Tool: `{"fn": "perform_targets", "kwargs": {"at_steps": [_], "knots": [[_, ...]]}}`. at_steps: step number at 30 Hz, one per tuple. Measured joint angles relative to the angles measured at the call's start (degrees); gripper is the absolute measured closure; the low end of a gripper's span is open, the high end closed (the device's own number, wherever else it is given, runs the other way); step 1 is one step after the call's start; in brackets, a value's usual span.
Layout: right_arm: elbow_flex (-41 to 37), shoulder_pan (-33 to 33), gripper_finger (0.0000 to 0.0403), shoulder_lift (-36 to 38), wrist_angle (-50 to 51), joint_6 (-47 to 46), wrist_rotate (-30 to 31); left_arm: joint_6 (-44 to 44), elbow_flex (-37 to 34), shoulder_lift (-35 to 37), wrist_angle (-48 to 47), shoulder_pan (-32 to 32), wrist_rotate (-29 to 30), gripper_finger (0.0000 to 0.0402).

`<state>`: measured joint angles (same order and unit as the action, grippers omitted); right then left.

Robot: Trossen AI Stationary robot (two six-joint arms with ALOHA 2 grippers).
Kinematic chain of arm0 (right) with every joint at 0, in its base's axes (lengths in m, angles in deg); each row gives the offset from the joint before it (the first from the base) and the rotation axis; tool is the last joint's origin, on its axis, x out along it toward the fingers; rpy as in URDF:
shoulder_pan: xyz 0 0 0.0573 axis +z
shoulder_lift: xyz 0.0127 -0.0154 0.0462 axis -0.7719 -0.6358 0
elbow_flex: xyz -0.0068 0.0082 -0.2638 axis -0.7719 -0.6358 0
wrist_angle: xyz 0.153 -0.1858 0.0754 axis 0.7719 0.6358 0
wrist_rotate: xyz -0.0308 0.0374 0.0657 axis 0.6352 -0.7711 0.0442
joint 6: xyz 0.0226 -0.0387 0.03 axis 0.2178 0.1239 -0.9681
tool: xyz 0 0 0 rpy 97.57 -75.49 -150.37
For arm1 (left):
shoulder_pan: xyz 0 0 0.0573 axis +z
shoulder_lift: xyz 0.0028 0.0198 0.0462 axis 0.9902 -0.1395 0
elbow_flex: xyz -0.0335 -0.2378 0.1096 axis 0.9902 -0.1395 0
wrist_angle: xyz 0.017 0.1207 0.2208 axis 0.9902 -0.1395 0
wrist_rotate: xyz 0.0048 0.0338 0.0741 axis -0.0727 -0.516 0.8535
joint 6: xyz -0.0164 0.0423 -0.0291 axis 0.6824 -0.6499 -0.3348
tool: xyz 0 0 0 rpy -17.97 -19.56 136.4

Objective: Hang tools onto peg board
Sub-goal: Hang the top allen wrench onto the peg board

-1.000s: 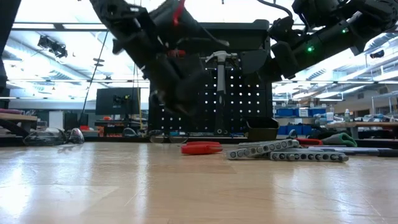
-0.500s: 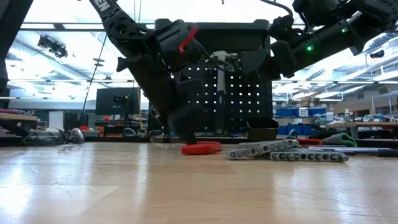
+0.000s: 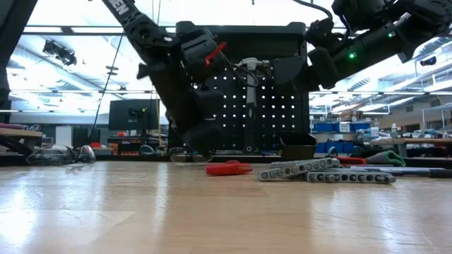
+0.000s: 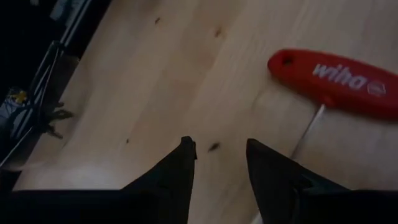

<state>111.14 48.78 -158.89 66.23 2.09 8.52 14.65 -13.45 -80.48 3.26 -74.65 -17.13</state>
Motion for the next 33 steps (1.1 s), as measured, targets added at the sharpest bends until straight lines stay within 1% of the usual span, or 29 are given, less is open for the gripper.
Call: {"fn": "perform_targets", "kwargs": {"at_steps": [2,5,9,10,11,17,20,24,26,28,31,33], "knots": [[0.0,0.0,0.0184,0.0,0.0,0.0,0.0,-0.1,0.6,0.9,-2.7,0.1,-1.4,0.0254],[0.0,0.0,0.0184,0.0,-0.3,0.0,0.0,-3.3,0.6,1.7,-2.0,0.3,-7.1,0.0254],[0.0,0.1,0.0184,0.0,-0.5,0.0,0.0,-9.3,0.7,1.4,-0.4,1.8,-21.4,0.0254],[0.0,0.2,0.0184,0.0,-0.5,-0.1,0.0,-10.1,0.7,1.1,0.0,2.6,-24.4,0.0254],[0.0,0.3,0.0184,0.0,-0.6,-0.2,0.0,-10.2,0.7,0.7,0.1,3.4,-26.2,0.0254],[0.0,0.5,0.0184,0.0,-1.8,0.0,-0.3,-10.3,0.7,0.4,1.4,7.9,-28.5,0.0254],[0.0,0.5,0.0184,0.0,-1.7,0.0,-0.3,-10.4,0.7,0.1,1.8,9.5,-32.9,0.0257],[0.0,0.5,0.0184,0.0,-1.7,0.3,-0.3,-10.6,0.9,-2.3,1.0,10.0,-38.9,0.0286],[0.0,0.5,0.0184,0.0,-1.6,0.4,-0.3,-10.6,0.9,-3.4,1.3,9.9,-39.9,0.0306],[0.0,0.5,0.0184,0.0,-1.7,0.4,-0.3,-12.2,1.0,-4.3,1.3,9.3,-39.3,0.0327],[0.0,0.5,0.0184,0.0,-1.7,0.5,-0.3,-14.7,1.1,-4.8,1.1,7.5,-34.6,0.0376],[0.0,0.5,0.0184,0.0,-1.7,0.8,-0.3,-15.1,1.0,-4.9,1.3,6.1,-31.1,0.0392]]}}
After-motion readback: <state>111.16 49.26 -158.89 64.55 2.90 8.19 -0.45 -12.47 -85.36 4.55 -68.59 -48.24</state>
